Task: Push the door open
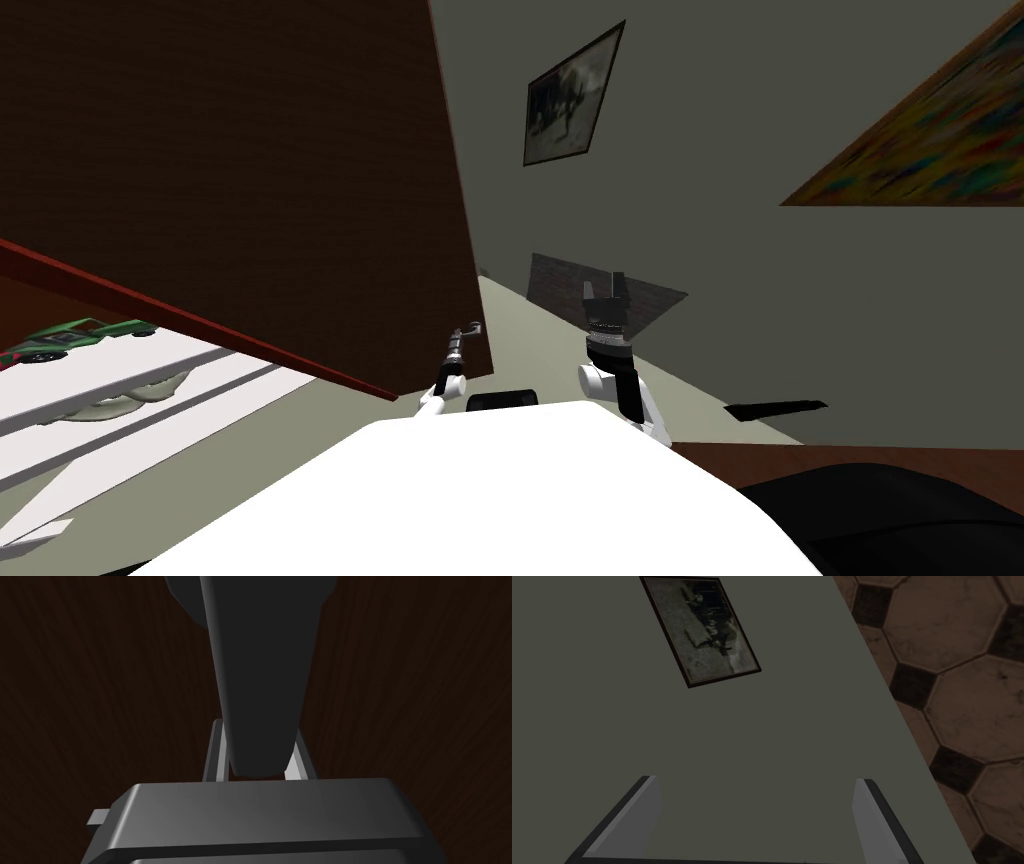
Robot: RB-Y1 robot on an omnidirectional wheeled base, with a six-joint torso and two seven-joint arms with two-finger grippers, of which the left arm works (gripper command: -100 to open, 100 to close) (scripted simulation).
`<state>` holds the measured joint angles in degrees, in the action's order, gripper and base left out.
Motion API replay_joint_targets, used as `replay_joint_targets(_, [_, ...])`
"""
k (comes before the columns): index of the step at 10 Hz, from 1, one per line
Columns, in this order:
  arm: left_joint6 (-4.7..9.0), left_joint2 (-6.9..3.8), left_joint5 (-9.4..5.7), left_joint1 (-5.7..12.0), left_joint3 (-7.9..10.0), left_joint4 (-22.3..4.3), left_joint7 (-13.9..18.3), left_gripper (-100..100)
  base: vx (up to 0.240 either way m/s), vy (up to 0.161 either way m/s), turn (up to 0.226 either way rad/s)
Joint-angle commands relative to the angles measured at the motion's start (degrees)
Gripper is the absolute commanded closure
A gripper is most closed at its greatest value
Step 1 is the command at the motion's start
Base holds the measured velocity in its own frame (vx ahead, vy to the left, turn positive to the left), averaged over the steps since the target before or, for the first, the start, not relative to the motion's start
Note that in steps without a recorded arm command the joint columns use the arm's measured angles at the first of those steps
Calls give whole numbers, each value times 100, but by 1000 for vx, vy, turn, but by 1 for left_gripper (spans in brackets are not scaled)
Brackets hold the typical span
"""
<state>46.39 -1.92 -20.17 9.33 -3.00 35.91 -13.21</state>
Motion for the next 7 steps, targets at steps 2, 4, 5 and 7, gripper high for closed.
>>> replay_joint_targets(2, [89, 66, -85, 52, 180, -51, -92, 100, 165, -98, 86])
replay_joint_targets(4, [97, 110, -120, 55, 250, -56, -128, 100, 162, -96, 70])
replay_joint_targets(5, [102, 138, -140, 57, 290, -58, -149, 100, 135, -111, 72])
replay_joint_targets(7, [108, 180, -165, 59, 341, -62, -175, 100, 147, -96, 50])
